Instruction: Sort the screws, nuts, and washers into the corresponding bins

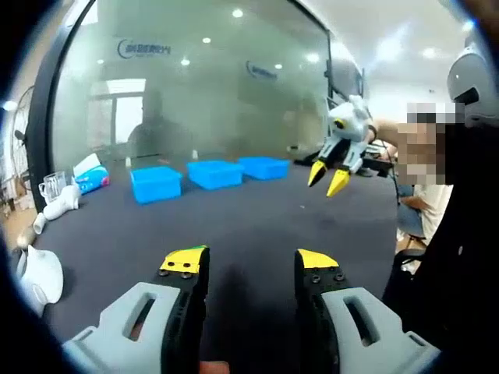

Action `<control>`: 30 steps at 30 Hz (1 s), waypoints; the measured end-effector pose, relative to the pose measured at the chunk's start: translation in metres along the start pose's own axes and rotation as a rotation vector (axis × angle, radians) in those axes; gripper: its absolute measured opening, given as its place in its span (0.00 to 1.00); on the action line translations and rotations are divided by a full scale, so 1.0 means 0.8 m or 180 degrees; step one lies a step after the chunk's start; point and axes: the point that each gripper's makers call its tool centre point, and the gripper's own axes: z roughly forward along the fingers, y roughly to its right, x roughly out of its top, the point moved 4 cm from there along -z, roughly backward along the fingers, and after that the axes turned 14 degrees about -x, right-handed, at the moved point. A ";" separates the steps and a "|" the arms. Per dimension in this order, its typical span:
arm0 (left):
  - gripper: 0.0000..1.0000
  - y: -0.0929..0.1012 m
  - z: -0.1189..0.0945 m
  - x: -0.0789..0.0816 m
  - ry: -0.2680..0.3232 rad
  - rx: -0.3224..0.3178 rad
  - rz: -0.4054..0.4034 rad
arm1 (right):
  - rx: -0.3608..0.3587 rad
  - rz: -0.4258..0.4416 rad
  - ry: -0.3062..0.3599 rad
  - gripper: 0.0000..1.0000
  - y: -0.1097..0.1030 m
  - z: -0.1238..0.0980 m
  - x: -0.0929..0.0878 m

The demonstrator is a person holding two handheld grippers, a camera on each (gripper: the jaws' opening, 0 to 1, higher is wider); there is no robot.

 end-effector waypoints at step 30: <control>0.43 0.001 0.001 -0.005 0.0002 0.0008 -0.0036 | 0.0232 0.0246 -0.0528 0.09 0.001 0.049 -0.005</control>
